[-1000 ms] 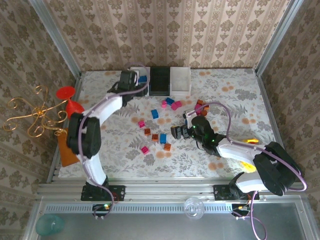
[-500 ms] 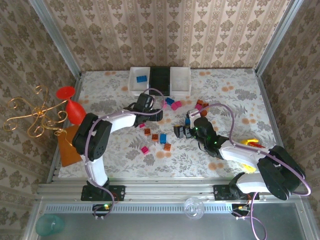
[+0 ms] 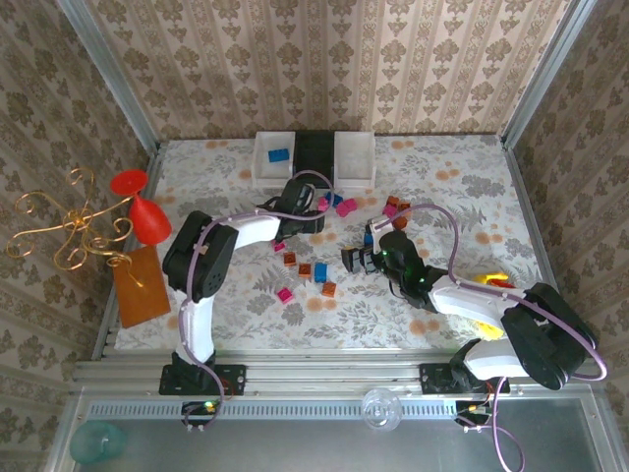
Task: Sort the legos into containers by color
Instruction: Pick up the lego from the center of the table, then place the lego in the container.
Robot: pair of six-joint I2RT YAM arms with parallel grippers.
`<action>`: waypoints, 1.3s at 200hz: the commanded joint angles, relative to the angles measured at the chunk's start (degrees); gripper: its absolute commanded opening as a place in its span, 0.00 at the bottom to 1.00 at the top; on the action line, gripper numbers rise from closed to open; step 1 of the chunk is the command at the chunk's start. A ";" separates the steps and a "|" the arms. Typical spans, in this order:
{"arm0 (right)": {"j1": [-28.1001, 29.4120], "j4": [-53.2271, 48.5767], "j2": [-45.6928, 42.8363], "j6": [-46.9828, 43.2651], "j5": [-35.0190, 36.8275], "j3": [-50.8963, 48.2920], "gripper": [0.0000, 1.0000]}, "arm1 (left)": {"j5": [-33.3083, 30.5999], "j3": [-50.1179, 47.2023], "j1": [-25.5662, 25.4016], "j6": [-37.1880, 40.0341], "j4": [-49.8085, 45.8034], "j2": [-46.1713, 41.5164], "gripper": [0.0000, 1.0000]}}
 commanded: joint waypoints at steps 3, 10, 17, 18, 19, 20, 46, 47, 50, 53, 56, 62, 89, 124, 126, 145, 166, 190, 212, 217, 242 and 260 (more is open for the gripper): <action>0.25 0.08 0.13 0.64 1.27 0.87 1.00 | -2.30 2.57 -1.19 1.85 -3.46 1.37 0.56; 0.25 0.21 0.13 0.62 1.08 0.85 1.00 | -2.84 3.01 -1.42 2.13 -3.91 1.59 0.54; 0.25 0.35 0.05 0.66 0.89 0.77 1.00 | -3.45 3.22 -1.59 2.44 -4.29 1.66 0.52; 0.25 0.41 0.09 0.68 0.84 0.76 1.00 | -3.53 3.22 -1.62 2.46 -4.31 1.68 0.52; 0.25 0.40 0.11 0.69 0.81 0.76 1.00 | -3.62 3.27 -1.63 2.52 -4.36 1.69 0.51; 0.25 0.39 0.08 0.65 0.80 0.76 1.00 | -3.71 3.29 -1.64 2.55 -4.39 1.61 0.51; 0.25 0.63 -0.29 0.53 0.18 0.68 1.00 | -6.09 2.04 -2.08 3.27 -3.40 0.16 0.40; 0.25 0.64 -0.25 0.53 0.13 0.68 1.00 | -6.13 1.93 -2.08 3.27 -3.29 0.05 0.40; 0.25 0.72 -0.37 0.52 0.03 0.61 1.00 | -6.39 1.62 -2.02 3.36 -2.97 -0.31 0.39; 0.25 0.74 -0.37 0.46 0.00 0.59 1.00 | -6.65 1.28 -2.00 3.43 -2.64 -0.62 0.37; 0.25 0.97 -0.44 0.34 -0.24 0.51 1.00 | -7.02 0.91 -1.95 3.57 -2.24 -1.17 0.36; 0.23 1.31 -0.63 0.19 -0.63 0.35 1.00 | -7.58 0.20 -1.78 3.76 -1.50 -2.06 0.34; 0.25 5.67 -0.89 -0.53 -4.49 -0.99 1.00 | -8.07 -1.93 0.51 4.16 1.24 -6.30 0.29; 0.81 14.21 -0.92 -2.13 -5.02 -4.14 1.00 | -6.26 -1.25 5.58 4.48 2.27 -9.58 0.27; 0.85 14.65 -0.97 -2.25 -4.88 -4.33 1.00 | -6.19 -1.08 5.83 4.50 2.27 -9.62 0.27; 1.12 18.62 -1.00 -3.47 -3.18 -5.46 1.00 | -5.08 1.16 8.73 4.86 2.26 -9.38 0.27; 1.47 21.54 0.28 -4.35 -1.32 -4.44 0.99 | -3.58 6.52 12.50 5.12 0.28 -6.56 0.27; 2.07 22.09 2.36 -3.11 -0.37 -0.93 0.99 | -3.23 13.48 14.23 6.12 -2.05 -1.64 0.27; 2.86 26.94 7.69 -4.27 1.40 2.46 0.99 | -4.04 20.11 15.27 6.68 -4.87 3.10 0.27; 3.01 28.38 9.16 -4.66 1.84 3.27 0.99 | -4.46 21.23 15.36 6.71 -5.02 4.07 0.27; 3.71 38.48 17.49 -9.59 2.69 7.18 1.00 | -5.72 28.75 15.67 7.26 -6.98 9.45 0.29; 3.94 43.37 22.31 -13.07 3.68 10.02 1.00 | -6.56 36.20 15.67 8.22 -11.38 13.94 0.31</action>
